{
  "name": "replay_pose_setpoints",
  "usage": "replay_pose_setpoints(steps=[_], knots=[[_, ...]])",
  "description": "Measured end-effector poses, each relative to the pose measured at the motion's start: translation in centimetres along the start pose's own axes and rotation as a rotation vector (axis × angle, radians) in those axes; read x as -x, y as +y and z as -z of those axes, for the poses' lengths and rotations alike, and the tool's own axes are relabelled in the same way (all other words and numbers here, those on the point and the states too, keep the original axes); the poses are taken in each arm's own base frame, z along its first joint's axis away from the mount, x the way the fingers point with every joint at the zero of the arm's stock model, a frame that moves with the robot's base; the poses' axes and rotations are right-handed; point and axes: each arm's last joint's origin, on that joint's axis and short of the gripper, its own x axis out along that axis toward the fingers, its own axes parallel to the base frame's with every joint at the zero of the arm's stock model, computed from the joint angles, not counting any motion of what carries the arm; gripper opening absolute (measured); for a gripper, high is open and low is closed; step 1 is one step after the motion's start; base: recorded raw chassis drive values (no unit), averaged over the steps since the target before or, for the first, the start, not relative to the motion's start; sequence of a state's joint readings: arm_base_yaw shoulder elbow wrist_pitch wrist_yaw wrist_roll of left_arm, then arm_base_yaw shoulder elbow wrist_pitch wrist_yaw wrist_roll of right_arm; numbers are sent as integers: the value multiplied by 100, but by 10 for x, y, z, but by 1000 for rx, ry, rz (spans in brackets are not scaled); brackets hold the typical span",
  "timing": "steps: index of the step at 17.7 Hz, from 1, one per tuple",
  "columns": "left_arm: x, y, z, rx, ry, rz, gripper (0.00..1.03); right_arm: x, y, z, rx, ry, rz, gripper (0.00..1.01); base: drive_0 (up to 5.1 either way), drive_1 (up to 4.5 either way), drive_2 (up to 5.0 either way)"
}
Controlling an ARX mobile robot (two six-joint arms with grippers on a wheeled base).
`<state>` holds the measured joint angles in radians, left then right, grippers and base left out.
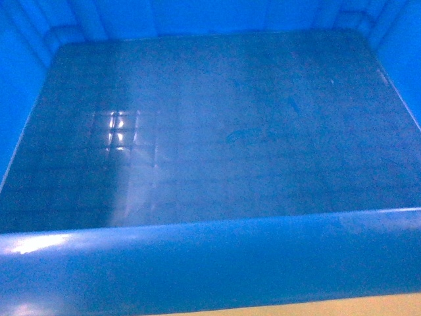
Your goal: Place box next to blue box on left shelf
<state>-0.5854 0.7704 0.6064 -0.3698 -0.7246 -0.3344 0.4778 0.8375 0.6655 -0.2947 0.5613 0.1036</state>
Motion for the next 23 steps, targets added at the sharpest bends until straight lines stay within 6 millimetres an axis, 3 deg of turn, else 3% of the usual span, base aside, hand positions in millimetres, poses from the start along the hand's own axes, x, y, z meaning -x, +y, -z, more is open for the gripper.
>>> replay_pose_setpoints(steps=[23], knots=[[0, 0, 0, 1, -1, 0, 11, -1, 0, 0, -1, 0, 0, 16, -3, 406, -412]])
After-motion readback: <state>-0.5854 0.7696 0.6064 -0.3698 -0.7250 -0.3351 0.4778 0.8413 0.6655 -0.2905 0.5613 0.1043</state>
